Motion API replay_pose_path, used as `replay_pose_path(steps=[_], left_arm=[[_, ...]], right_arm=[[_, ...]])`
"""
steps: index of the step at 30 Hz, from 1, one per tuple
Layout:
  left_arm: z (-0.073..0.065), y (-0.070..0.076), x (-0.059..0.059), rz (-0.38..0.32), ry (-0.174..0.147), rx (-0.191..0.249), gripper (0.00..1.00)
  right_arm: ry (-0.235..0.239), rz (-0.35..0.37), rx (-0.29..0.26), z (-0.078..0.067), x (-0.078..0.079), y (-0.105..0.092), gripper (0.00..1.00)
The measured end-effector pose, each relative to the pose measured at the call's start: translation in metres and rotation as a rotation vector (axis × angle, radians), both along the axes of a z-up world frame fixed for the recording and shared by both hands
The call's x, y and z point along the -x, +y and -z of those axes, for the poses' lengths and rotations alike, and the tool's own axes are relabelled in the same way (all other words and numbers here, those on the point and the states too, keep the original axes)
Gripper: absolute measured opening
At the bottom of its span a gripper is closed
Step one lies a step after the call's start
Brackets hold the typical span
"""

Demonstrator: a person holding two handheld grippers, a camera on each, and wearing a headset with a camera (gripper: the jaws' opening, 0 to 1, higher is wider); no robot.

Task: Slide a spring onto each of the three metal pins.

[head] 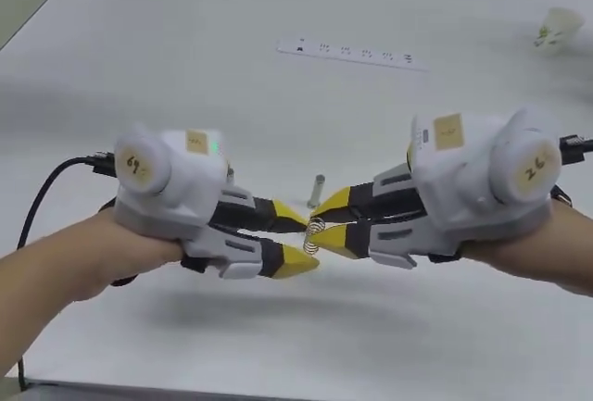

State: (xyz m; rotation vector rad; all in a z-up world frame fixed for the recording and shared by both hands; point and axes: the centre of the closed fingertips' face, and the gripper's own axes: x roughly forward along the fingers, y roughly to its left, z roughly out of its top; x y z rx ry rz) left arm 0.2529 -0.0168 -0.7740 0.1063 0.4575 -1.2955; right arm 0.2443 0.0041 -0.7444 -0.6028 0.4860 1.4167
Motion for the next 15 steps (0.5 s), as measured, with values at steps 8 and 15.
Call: replay_pose_path(steps=[8,15], left_arm=[[0.001,0.011,-0.002,-0.028,-0.010,-0.025,0.33],[-0.004,0.022,-0.003,-0.054,-0.017,-0.021,0.42]], right_arm=[[-0.011,0.006,0.003,0.001,-0.002,-0.001,0.08],[-0.018,0.016,0.007,0.001,-0.004,-0.003,0.08]])
